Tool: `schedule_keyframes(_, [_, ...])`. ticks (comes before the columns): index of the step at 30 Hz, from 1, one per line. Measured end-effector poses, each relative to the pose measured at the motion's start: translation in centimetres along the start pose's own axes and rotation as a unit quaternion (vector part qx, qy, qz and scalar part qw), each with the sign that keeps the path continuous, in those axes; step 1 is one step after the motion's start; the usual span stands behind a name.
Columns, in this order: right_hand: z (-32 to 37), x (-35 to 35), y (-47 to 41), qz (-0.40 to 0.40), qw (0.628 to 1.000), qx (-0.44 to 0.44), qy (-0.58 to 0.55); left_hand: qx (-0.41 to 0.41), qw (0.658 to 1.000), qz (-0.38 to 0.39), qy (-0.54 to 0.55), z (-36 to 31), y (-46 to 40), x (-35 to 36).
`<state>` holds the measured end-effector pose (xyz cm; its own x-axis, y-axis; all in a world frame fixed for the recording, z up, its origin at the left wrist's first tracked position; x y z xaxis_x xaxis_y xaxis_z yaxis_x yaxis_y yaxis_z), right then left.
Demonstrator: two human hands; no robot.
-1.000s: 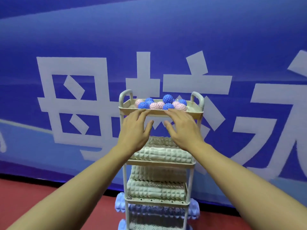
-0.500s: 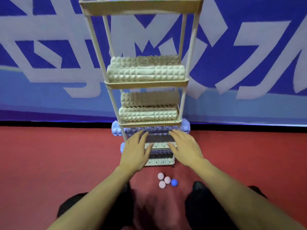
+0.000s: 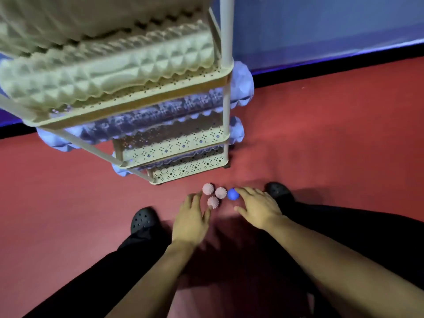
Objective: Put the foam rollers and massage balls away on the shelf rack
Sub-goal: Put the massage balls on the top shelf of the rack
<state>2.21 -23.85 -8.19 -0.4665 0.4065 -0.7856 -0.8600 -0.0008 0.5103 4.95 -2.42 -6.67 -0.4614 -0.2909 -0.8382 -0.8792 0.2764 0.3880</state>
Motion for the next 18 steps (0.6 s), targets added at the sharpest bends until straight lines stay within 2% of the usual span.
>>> schedule_keyframes(6, [-2.5,7.3,-7.4,0.016,0.997,0.032,-0.066,-0.092,0.99,0.057,0.085,2.7,-5.1,8.2])
schedule_keyframes(13, [-3.9,11.4,-11.4,-0.041,0.992,0.011,-0.12,-0.13,0.982,0.026,0.133,3.3,-8.4,13.4])
schedule_keyframes(18, [-4.8,11.5,-12.4,-0.038,0.98,0.007,-0.195,-0.157,0.975,-0.001,0.159,4.0,-9.7,14.3])
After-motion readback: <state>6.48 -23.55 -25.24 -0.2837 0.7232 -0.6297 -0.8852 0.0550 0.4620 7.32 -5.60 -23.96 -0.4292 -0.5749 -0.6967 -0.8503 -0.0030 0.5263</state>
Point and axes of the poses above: each hand's wrist, its own y-axis away from the middle knuckle, its own x-axis out of the palm, z = x × y, the point moved 1 cm from there along -y, towards the middle knuckle, and after that the axes turned 4 degrees about -y, right-handed, at the moved point
